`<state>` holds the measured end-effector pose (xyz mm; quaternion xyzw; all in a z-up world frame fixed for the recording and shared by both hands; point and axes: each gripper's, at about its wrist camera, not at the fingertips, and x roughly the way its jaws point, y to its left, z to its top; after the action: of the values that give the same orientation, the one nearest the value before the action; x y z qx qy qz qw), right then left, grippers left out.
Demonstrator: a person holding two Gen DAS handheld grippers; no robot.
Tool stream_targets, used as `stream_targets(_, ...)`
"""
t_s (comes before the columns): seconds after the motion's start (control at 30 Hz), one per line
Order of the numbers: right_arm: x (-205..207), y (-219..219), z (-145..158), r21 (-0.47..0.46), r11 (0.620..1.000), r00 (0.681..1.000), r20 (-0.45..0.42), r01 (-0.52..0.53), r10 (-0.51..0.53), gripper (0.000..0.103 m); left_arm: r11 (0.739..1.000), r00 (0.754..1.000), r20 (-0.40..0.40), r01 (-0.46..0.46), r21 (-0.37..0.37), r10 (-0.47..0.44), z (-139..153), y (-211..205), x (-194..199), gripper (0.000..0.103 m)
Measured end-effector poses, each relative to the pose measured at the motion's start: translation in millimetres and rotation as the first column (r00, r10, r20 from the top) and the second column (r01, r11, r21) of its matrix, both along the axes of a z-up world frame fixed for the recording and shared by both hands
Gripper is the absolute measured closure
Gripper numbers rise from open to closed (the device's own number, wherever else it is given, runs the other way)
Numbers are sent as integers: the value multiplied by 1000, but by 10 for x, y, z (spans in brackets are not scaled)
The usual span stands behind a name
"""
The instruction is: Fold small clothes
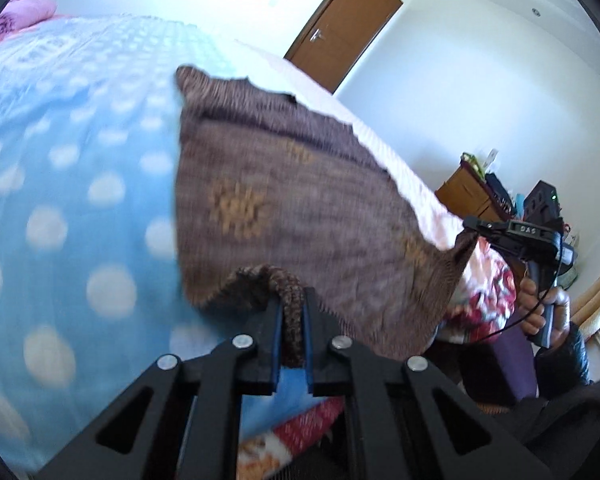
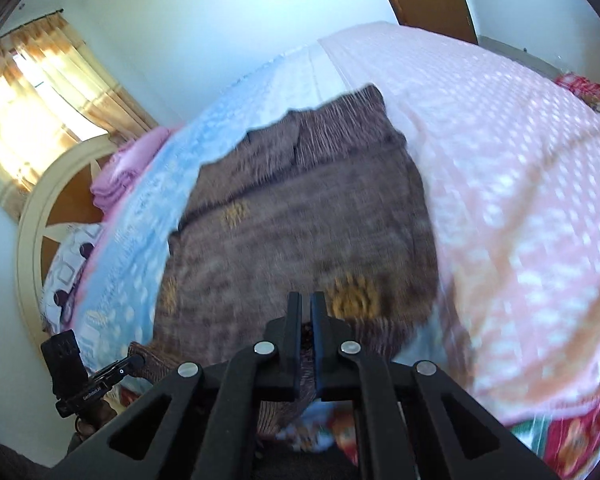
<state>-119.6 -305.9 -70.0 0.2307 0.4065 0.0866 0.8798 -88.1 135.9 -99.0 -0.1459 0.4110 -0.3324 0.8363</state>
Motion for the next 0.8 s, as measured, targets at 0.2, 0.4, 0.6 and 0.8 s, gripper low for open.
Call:
stream_targets(0.2, 437, -154, 53, -14, 999, 998, 34, 44, -44, 100, 999, 999, 14, -45, 30, 45, 88, -151, 553, 94)
stream_targets(0.4, 852, -406, -64, -31, 986, 986, 23, 165, -164, 100, 994, 993, -53, -103, 38, 105, 45, -165, 1112, 94)
stream_targets(0.6, 1079, -573, -262, -58, 958, 958, -33, 281, -283, 99, 992, 992, -63, -105, 69, 109, 106, -80, 1313, 72)
stream_targets(0.8, 953, -580, -189, -4, 960, 960, 10, 280, -280, 82, 988, 992, 95, -89, 128, 78, 397, 165, 1180, 16)
